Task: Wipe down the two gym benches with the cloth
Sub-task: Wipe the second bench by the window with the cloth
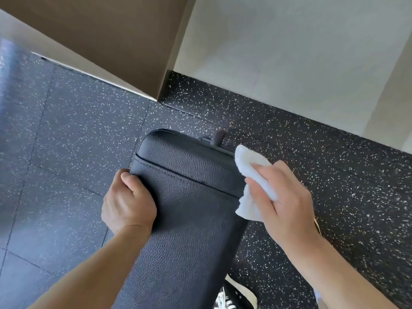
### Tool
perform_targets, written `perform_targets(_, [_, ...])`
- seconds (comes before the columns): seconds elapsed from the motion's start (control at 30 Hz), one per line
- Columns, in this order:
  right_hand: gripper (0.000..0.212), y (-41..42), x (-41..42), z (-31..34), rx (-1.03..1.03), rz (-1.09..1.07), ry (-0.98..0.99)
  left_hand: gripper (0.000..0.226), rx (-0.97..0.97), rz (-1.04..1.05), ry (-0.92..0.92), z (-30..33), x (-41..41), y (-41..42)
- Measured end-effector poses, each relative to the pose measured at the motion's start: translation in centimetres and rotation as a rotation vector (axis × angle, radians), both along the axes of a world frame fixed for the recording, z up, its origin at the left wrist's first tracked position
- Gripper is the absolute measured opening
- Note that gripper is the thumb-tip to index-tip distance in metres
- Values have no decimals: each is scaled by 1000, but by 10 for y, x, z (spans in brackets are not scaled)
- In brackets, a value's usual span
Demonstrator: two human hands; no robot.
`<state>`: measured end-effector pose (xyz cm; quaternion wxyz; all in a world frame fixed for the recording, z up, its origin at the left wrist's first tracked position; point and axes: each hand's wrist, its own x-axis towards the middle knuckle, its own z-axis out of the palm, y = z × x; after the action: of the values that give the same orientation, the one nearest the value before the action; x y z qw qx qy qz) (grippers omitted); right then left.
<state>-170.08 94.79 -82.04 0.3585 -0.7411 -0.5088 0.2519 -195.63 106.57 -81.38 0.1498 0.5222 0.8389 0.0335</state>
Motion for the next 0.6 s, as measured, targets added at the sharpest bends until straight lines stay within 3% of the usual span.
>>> perform_targets(0.13, [20,11,-27,5,72,65,-319,41,-3,-10,-4,-1,-2,0])
perform_targets(0.23, [18,47,-49,15,106,245,-516,43,13,-16,-5,-1,-2,-1])
perform_targets(0.37, [14,110,-88,20,125,416,-532,41,39,-15,-3,-1,-1,-2])
perform_targets(0.6, [8,156,-129,19,196,439,-531,45,44,10,-5,-4,-2,-2])
